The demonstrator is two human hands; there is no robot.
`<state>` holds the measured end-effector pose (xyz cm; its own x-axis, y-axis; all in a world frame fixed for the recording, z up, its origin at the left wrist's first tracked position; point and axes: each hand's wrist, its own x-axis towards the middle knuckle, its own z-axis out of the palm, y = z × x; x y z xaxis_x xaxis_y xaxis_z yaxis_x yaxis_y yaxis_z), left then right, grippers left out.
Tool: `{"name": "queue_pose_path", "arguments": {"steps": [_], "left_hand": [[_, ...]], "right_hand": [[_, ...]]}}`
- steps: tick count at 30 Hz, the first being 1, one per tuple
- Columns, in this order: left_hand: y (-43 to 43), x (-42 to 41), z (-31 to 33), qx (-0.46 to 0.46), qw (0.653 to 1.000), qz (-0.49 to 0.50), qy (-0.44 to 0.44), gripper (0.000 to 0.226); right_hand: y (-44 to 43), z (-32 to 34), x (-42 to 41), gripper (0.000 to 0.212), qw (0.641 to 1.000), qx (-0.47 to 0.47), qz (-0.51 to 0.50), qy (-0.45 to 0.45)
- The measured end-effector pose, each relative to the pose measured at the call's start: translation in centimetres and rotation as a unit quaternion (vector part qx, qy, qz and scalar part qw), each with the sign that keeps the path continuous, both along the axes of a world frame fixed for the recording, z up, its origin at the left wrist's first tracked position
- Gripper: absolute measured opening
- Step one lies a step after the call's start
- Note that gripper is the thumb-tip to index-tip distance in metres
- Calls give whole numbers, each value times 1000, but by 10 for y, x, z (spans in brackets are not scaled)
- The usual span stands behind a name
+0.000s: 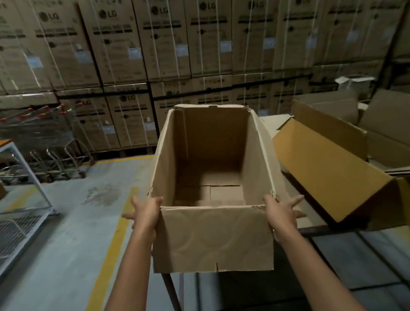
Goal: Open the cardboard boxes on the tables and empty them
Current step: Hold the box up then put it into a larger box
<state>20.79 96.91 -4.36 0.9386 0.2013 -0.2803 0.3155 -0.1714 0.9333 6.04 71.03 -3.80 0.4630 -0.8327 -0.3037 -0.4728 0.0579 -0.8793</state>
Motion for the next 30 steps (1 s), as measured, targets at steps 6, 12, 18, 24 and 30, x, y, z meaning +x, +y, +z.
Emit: {"name": "queue_pose_path", "arguments": {"steps": [6,12,18,24,30], "left_hand": [[27,-17,-43,-133,990,-37,-13,92],[26,-127,-7,-147,985,-25,-82,76],[9,-219,6,-183,970,-59,-148,77],[-26,-268,48,-173,953,-101,-227,78],[-84,-287,126,-202,928,-92,-299,71]], "right_hand": [[22,-10,-44,93,977,156,18,-142],[41,-5,-122,76,980,41,47,-191],[33,19,-219,77,972,-48,26,-228],[2,66,-291,76,950,-114,20,-291],[-48,136,-323,76,920,-152,7,-361]]}}
